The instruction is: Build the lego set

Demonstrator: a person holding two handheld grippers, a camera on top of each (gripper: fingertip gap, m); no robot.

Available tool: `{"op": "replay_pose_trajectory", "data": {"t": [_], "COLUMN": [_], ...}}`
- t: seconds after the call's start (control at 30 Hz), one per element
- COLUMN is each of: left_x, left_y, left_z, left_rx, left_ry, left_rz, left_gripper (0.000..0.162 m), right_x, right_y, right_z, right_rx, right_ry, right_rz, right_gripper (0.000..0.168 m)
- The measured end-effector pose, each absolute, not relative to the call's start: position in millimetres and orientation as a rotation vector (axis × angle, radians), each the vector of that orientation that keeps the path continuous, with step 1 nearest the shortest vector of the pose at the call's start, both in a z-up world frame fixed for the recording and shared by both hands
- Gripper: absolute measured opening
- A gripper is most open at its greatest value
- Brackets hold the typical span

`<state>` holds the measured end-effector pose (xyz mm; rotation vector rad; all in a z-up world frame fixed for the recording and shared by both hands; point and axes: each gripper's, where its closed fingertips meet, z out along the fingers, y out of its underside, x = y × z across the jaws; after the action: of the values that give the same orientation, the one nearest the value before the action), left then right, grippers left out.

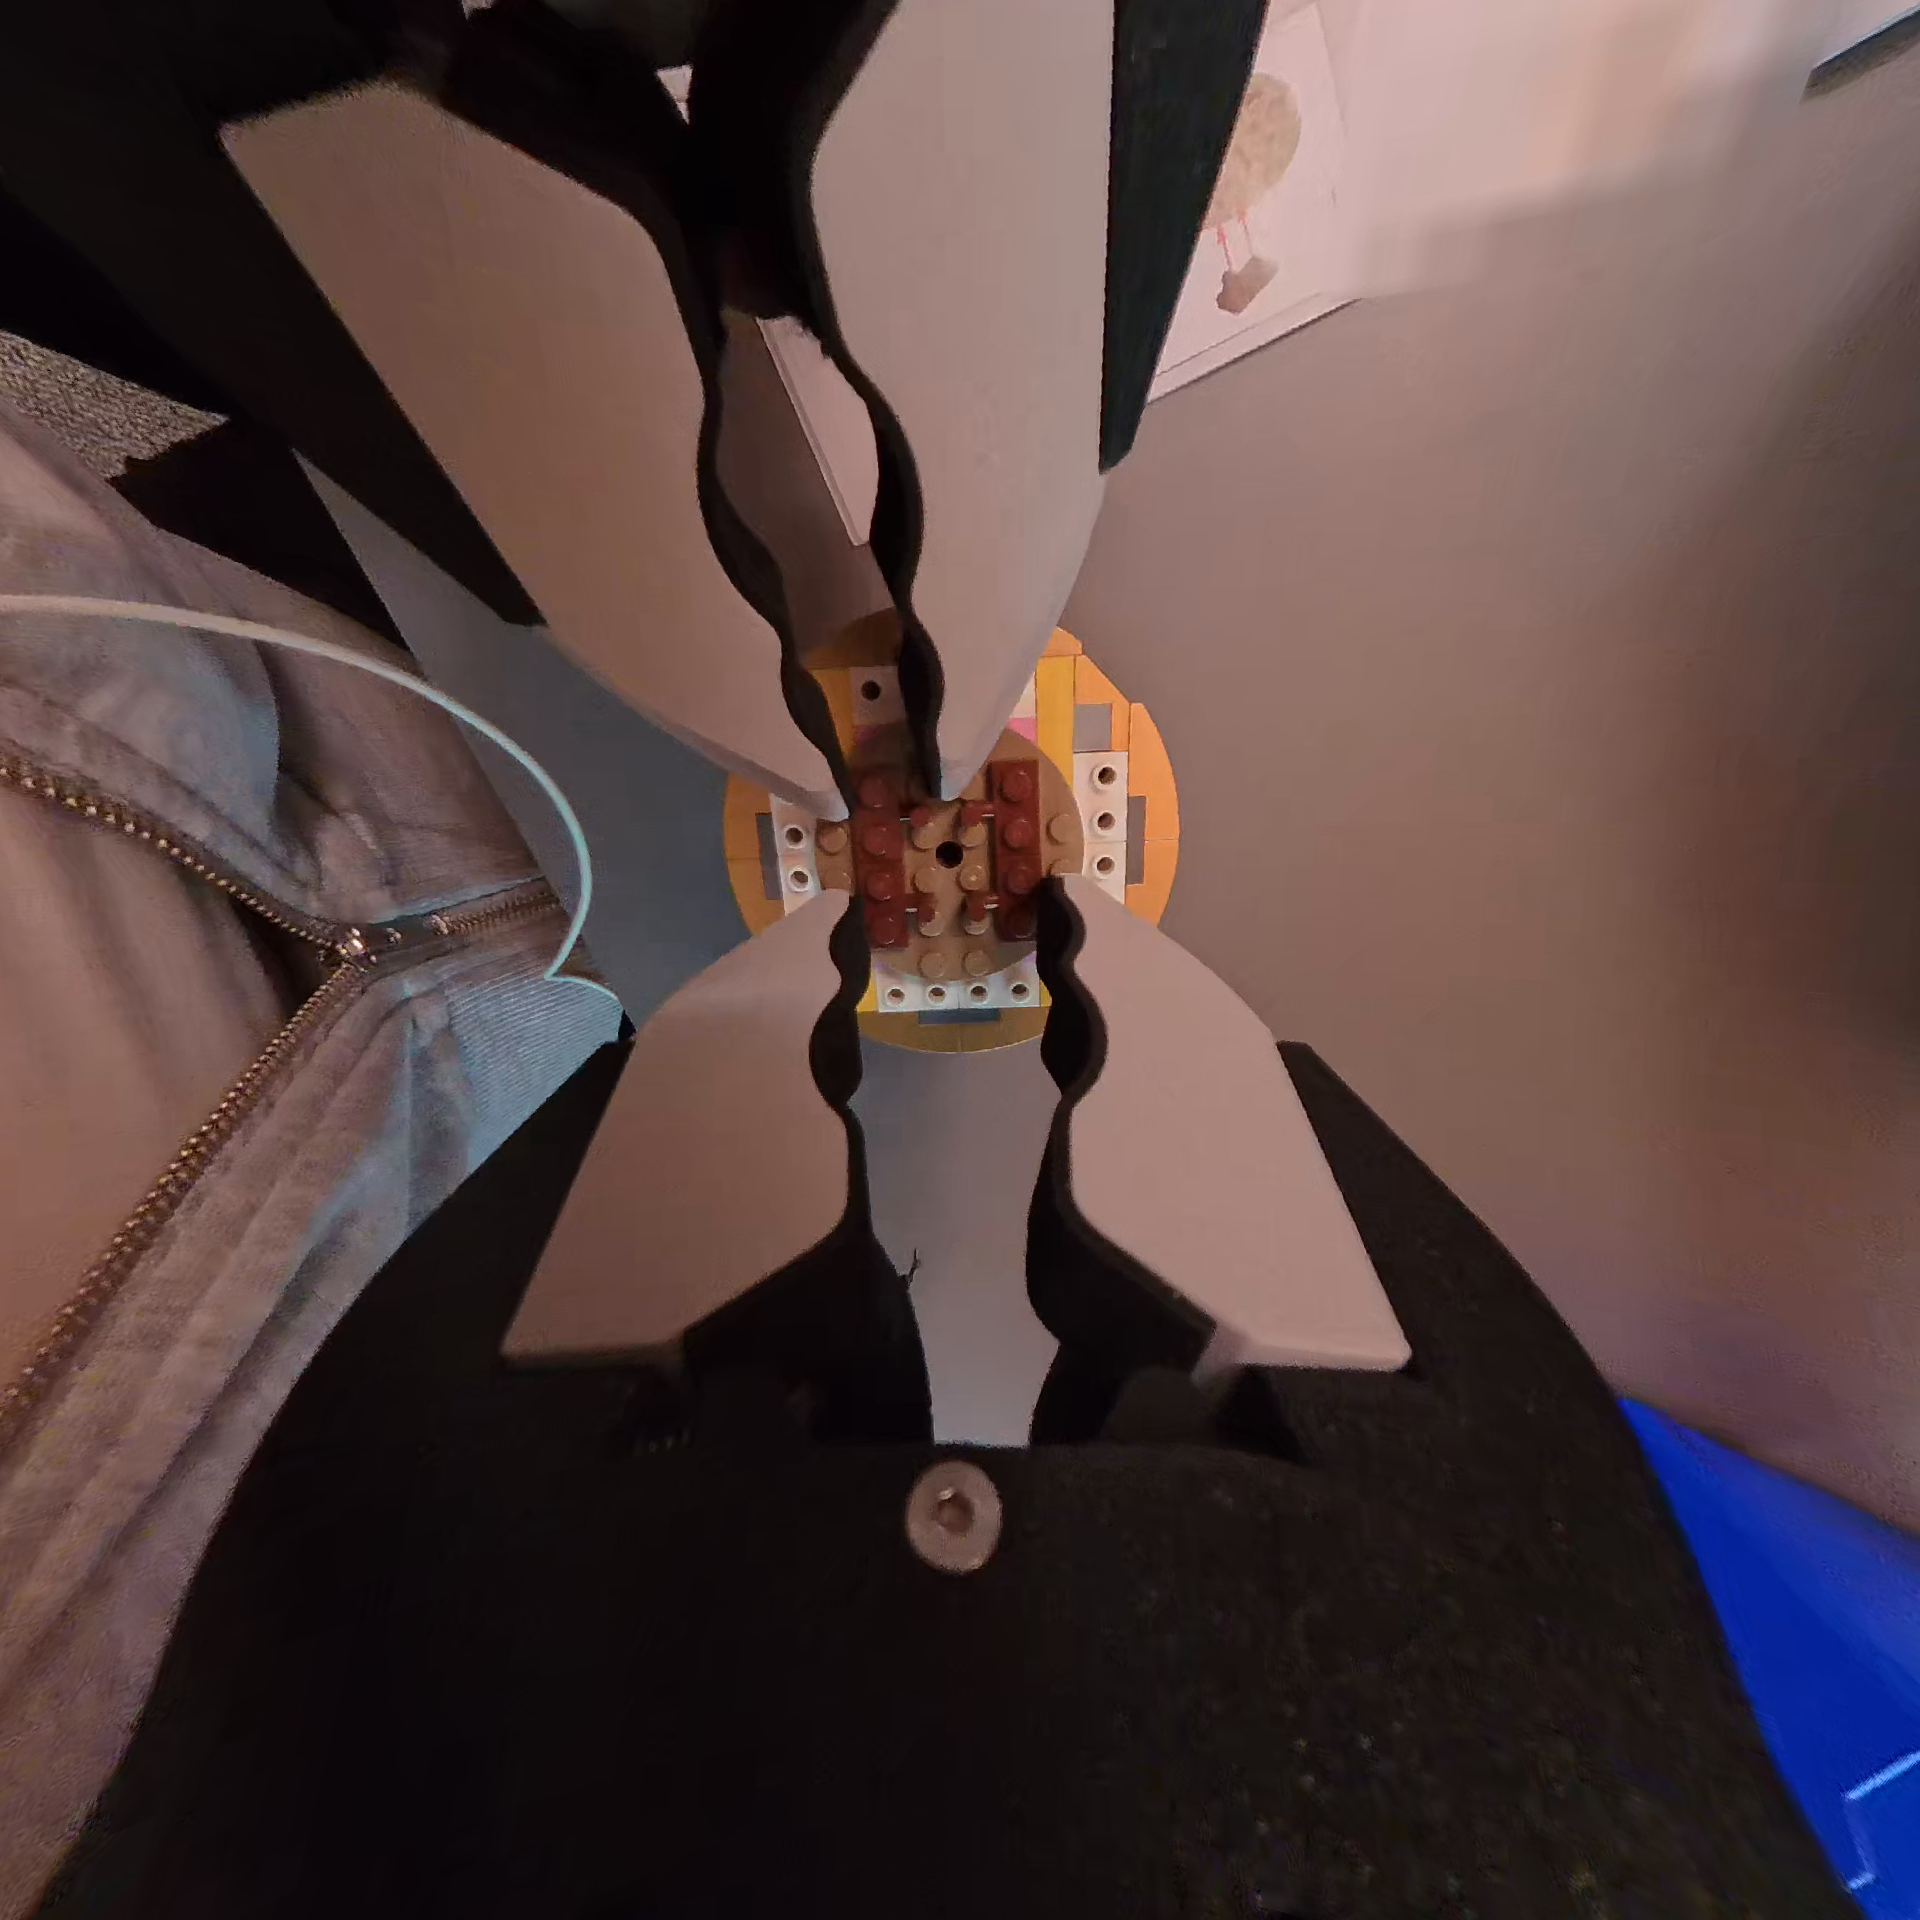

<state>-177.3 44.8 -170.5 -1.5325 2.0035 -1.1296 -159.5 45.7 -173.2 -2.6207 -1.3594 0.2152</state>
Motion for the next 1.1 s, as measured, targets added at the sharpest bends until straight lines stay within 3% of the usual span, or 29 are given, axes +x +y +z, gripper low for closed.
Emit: {"op": "replay_pose_trajectory", "data": {"t": [0.77, 1.0, 1.1], "left_x": [-177, -180, -182], "left_y": [44, 45, 50], "left_z": [-169, -165, -162], "left_rx": [-1.467, -1.503, -1.506], "left_ry": [2.016, 1.996, 1.958], "left_rz": [-1.118, -1.104, -1.085], "left_gripper": [0.013, 0.029, 0.03], "right_x": [-162, -161, -159], "right_y": [48, 49, 45], "right_z": [-172, -165, -163], "right_rx": [-2.494, -2.418, -2.37], "right_ry": [-1.133, -1.054, -1.129], "right_rz": [0.362, 0.499, 0.475], "right_gripper": [0.032, 0.043, 0.036]}}
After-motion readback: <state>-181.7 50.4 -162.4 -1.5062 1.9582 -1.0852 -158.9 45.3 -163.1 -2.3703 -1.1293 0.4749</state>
